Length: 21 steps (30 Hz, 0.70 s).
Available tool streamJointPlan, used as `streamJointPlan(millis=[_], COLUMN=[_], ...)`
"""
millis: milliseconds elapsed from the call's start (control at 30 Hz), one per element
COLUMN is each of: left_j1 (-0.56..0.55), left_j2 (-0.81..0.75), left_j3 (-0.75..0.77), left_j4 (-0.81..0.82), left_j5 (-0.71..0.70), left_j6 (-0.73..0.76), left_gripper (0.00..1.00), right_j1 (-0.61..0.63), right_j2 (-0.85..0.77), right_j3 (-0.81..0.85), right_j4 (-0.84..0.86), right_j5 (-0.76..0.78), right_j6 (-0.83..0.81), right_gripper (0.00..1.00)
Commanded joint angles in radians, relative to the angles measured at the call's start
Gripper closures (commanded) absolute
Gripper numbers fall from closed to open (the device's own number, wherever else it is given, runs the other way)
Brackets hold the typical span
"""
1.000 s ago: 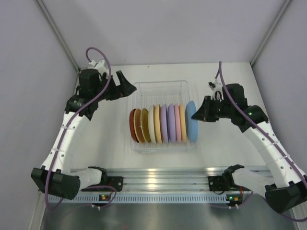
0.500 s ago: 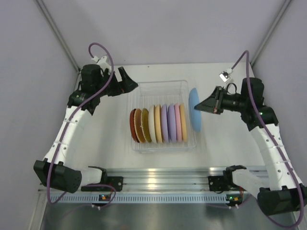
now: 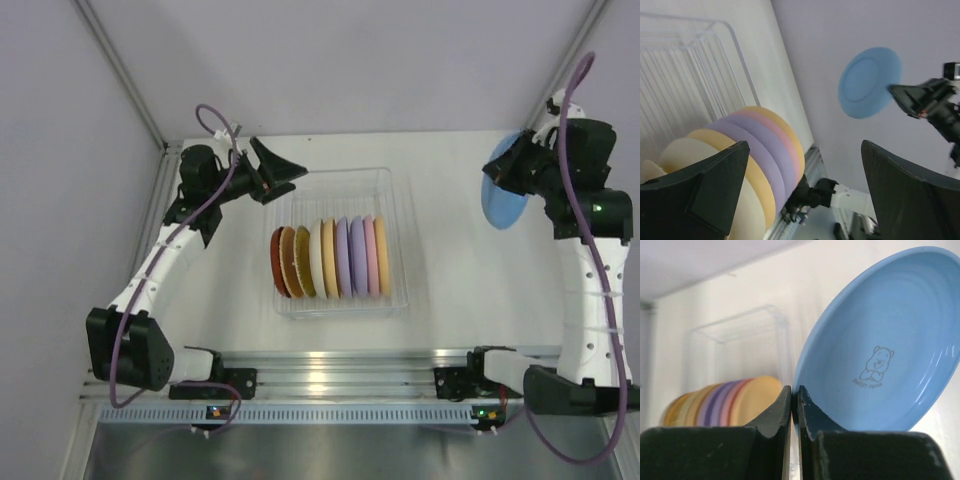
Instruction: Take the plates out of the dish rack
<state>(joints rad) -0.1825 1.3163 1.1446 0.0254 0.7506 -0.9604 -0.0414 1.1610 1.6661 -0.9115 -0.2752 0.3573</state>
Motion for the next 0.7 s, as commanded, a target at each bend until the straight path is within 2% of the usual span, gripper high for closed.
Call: streamJointPlan(millis=[0,33,100,167,200,233,300,333,367,467,567,667], left_j1=[0.020,0.020,0.020,0.020,0.020,0.018,0.018,0.011,0.005,0.000,0.006,0.052], left_j2=[0.044,0.035,-0.003,-0.006,0.015,0.029,0.069,0.081,0.092,0.142,0.147,0.118], left_j3=[-0.031,-0.007,0.059,0.127,0.215,0.257,0.352,0.384,0.414,0.472,0.468,0.402], left_j4=[0.221,0.138,0.024,-0.078,-0.146,-0.321,-0.464,-0.596,-0.645,-0.784,-0.817,-0.793], left_j5=[0.160,0.115,0.038,0.020,0.003,-0.102,-0.206,-0.262,-0.368,-0.502,-0.508,-0.479], left_j6=[-0.226,-0.102,0.018,0.148,0.194,0.275,0.345,0.412,0.440,0.503,0.503,0.436], left_gripper=[0.01,0.01,0.01,0.01,0.01,0.01,0.01,0.01,0.01,0.01,0.01,0.01], right_j1=[-0.003,-0.003,-0.003,0.000,0.015,0.024,0.038,0.070,0.080,0.132,0.182,0.209], right_j2=[0.094,0.086,0.092,0.123,0.137,0.164,0.198,0.236,0.258,0.373,0.500,0.597], right_j3=[-0.139,-0.184,-0.323,-0.386,-0.434,-0.451,-0.462,-0.459,-0.453,-0.384,-0.272,-0.195], right_j4=[-0.221,-0.198,-0.101,-0.040,-0.014,0.011,0.058,0.072,0.086,0.100,0.103,0.099], right_j5=[0.431,0.441,0.435,0.392,0.392,0.393,0.409,0.415,0.425,0.464,0.490,0.502], right_j6=[-0.098,-0.092,-0.078,-0.080,-0.078,-0.080,-0.084,-0.087,-0.098,-0.125,-0.147,-0.152], right_gripper=[1.00,1.00,1.00,1.00,1.00,1.00,1.00,1.00,1.00,1.00,1.00,1.00])
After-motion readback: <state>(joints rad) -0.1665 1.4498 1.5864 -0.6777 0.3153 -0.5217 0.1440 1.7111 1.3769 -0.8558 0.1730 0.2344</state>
